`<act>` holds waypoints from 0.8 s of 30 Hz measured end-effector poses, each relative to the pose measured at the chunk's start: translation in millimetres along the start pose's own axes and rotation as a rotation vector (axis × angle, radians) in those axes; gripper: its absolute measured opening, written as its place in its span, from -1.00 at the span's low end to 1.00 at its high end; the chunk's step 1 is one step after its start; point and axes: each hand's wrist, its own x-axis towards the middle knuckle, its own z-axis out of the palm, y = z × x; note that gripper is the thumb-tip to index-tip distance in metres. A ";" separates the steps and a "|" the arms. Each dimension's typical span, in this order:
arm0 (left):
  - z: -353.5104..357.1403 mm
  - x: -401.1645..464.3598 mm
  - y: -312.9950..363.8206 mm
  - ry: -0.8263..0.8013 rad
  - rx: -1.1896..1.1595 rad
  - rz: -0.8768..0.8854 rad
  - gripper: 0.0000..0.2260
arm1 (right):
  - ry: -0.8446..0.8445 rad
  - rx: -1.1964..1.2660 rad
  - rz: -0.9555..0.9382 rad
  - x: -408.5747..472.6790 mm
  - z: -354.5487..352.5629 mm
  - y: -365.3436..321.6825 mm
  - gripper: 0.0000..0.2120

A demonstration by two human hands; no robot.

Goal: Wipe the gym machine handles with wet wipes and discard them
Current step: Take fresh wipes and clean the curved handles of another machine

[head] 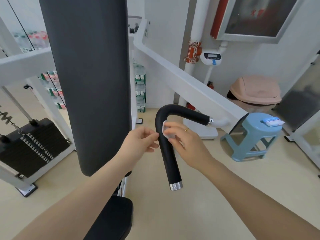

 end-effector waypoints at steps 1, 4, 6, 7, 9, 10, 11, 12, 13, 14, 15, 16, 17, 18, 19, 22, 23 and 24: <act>-0.4 0.6 0.8 0.001 0.002 -0.010 -0.88 | 0.015 0.026 -0.004 -0.9 0.4 0.7 -0.75; -2.3 4.6 8.9 0.008 -0.200 -0.099 -0.87 | -0.048 -0.029 -0.098 -0.6 -1.1 0.0 -0.72; -4.6 6.0 13.7 -0.005 -0.321 -0.116 -0.84 | -0.173 -0.126 -0.196 1.9 2.8 -4.3 -0.70; -6.1 6.2 13.6 -0.024 -0.298 -0.103 -0.82 | -0.241 -0.162 -0.233 4.3 4.7 -7.6 -0.68; -9.0 5.6 8.7 -0.065 -0.171 -0.065 -0.79 | -0.345 -0.173 -0.254 11.9 4.3 -14.9 -0.67; -9.9 4.6 6.9 -0.087 -0.150 -0.055 -0.79 | -0.357 -0.153 -0.258 15.8 2.4 -18.3 -0.65; -10.3 4.3 6.1 -0.105 -0.178 -0.055 -0.79 | -0.334 -0.143 -0.270 17.5 1.3 -20.4 -0.64; -10.5 5.1 5.9 -0.118 -0.223 -0.052 -0.78 | -0.270 -0.156 -0.291 16.9 2.4 -22.1 -0.67; -10.5 6.5 7.0 -0.119 -0.254 -0.043 -0.78 | -0.173 -0.190 -0.304 13.3 6.8 -22.3 -0.72; -10.0 8.1 9.0 -0.112 -0.277 -0.037 -0.78 | -0.064 -0.221 -0.292 7.7 11.6 -22.1 -0.78; -9.4 10.0 10.5 -0.101 -0.307 -0.040 -0.80 | 0.045 -0.224 -0.229 1.6 15.7 -23.6 -0.82; -8.6 11.8 10.7 -0.078 -0.339 -0.055 -0.83 | 0.110 -0.183 -0.101 -2.1 17.5 -26.2 -0.80; -8.0 13.6 9.9 -0.044 -0.350 -0.071 -0.84 | 0.132 -0.112 0.067 -2.6 15.6 -31.4 -0.74; -7.2 15.8 7.4 -0.004 -0.325 -0.074 -0.85 | 0.107 -0.012 0.240 -1.0 13.6 -35.0 -0.67; -6.2 17.6 3.6 0.030 -0.277 -0.067 -0.85 | 0.068 0.106 0.396 2.0 11.3 -38.6 -0.65; -0.9 19.5 -3.6 0.120 -0.154 -0.027 -0.85 | 0.076 0.502 0.712 14.1 7.2 -48.5 -0.74; 1.1 19.8 -4.3 0.139 -0.120 -0.008 -0.86 | 0.076 0.581 0.803 19.7 6.0 -52.0 -0.70; 3.1 20.3 -4.8 0.146 -0.084 0.010 -0.86 | 0.059 0.603 0.876 26.2 3.7 -55.2 -0.69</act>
